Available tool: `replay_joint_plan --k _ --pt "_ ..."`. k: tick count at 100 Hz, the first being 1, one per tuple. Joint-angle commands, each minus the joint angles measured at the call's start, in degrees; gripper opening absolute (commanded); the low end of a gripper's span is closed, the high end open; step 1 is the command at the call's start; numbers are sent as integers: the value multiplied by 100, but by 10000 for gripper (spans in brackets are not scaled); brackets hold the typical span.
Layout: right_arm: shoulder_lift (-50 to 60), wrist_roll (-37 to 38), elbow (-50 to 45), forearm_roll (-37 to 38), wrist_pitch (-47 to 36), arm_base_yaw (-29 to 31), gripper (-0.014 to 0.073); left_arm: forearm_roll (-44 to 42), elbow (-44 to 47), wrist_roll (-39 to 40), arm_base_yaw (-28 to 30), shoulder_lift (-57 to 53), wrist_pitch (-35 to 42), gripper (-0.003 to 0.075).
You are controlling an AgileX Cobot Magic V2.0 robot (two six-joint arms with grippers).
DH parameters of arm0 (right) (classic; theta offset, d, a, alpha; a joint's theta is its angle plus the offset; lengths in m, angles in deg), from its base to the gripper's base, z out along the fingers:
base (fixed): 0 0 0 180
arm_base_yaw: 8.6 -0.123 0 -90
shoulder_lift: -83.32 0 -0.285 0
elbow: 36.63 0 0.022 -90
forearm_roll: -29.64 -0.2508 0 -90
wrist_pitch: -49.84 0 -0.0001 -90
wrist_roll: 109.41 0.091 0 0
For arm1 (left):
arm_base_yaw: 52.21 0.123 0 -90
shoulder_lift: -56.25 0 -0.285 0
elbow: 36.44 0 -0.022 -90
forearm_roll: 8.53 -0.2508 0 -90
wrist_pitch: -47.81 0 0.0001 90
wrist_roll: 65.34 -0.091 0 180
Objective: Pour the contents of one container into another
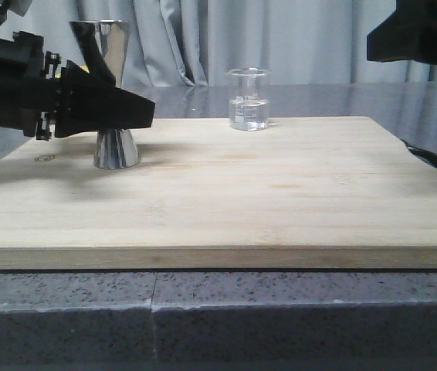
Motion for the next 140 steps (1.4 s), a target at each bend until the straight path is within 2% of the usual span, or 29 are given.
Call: replay_joint_plan --k 1,25,37,52,87,124,140 --pt "72 -22 200 76 -495 -5 497 412 -143 -3 -43 -193 -460 227" --pt "72 -22 200 76 -495 -5 497 403 -143 -3 -43 -185 -714 -20" --pt "-19 -22 200 227 -640 -5 497 403 -143 -3 -43 -185 -890 -19" --pt "-427 -11 200 713 -1363 -15 497 403 -143 -3 -43 -196 -1050 -19" --pt "-1663 -11 240 788 -2746 -349 497 403 -284 445 -43 -617 -1050 -19" --pt "-2507 248 1203 897 -2513 -408 497 230 -447 445 -43 -825 -1050 -19" --pt "-2749 632 1464 1314 -2511 -408 497 230 -447 423 -43 -825 -1050 -19"
